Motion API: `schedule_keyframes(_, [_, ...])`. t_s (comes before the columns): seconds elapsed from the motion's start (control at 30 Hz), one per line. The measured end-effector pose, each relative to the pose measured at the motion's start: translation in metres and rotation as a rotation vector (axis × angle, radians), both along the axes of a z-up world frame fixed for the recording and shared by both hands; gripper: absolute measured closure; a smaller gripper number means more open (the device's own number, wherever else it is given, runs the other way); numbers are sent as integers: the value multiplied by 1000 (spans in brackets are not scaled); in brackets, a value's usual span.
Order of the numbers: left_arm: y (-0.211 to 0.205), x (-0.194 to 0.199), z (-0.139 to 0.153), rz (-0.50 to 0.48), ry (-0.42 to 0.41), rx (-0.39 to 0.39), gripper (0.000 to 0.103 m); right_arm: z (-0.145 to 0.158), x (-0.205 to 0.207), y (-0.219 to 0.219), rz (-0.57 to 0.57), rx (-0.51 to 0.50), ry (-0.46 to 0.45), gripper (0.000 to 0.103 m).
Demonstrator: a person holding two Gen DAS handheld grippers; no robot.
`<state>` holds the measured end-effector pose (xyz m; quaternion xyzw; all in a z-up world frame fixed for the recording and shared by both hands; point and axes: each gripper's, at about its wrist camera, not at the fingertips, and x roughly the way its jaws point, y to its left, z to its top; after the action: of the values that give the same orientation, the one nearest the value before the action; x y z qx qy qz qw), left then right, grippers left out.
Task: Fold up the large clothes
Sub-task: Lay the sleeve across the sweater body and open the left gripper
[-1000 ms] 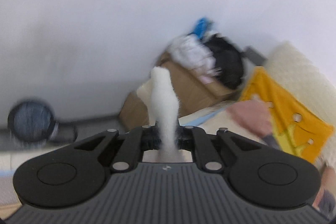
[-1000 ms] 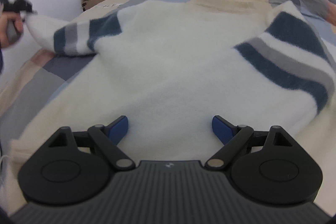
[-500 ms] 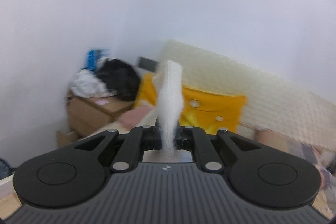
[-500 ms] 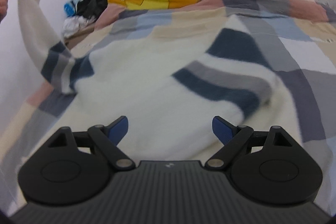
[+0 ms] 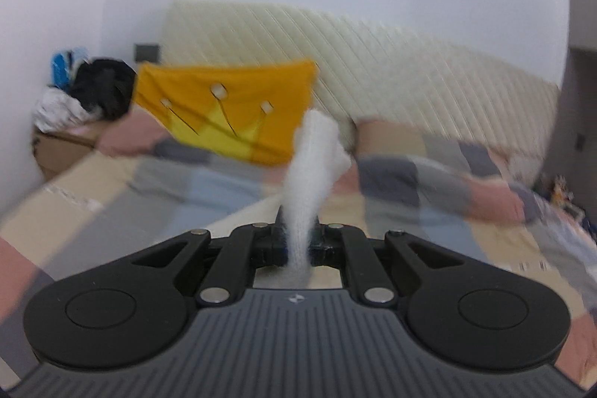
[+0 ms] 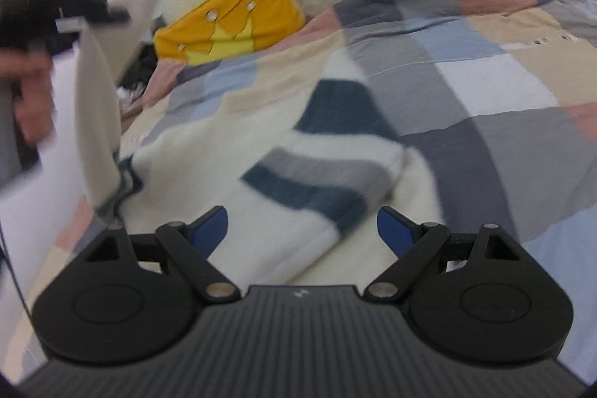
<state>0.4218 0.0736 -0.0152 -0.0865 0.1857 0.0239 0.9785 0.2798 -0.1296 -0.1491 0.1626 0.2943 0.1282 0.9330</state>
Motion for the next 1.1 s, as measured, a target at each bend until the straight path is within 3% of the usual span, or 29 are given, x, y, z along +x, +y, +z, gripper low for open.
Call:
schedule_keyframes(0.13, [-40, -2, -56, -73, 58, 8, 94, -7, 11, -25, -58, 38, 26, 15])
schedule_keyframes(0.23, [-64, -4, -104, -125, 159, -7, 94, -12, 16, -41, -91, 96, 40, 14])
schedule_keyframes(0.33, [-76, -6, -148, -161, 215, -11, 94, -19, 26, -48, -131, 91, 62, 15])
schedule_keyframes(0.5, [-78, -12, -189, -193, 245, -40, 94, -27, 36, -54, -139, 135, 90, 15])
schedule_keyframes(0.67, [-79, -18, -196, -213, 252, -21, 90, -27, 36, -52, -131, 139, 90, 15])
schedule_keyframes(0.73, [-77, -20, -185, -238, 256, -18, 75, -27, 35, -52, -132, 145, 89, 15])
schedule_keyframes(0.8, [-77, -22, -176, -271, 270, -45, 42, -25, 33, -53, -132, 145, 80, 15])
schedule_keyframes(0.87, [-78, -25, -169, -295, 272, -55, 34, -24, 32, -53, -131, 147, 73, 14])
schedule_keyframes(1.1, [-72, -45, -155, -293, 290, -27, 30, -25, 31, -51, -109, 155, 76, 14])
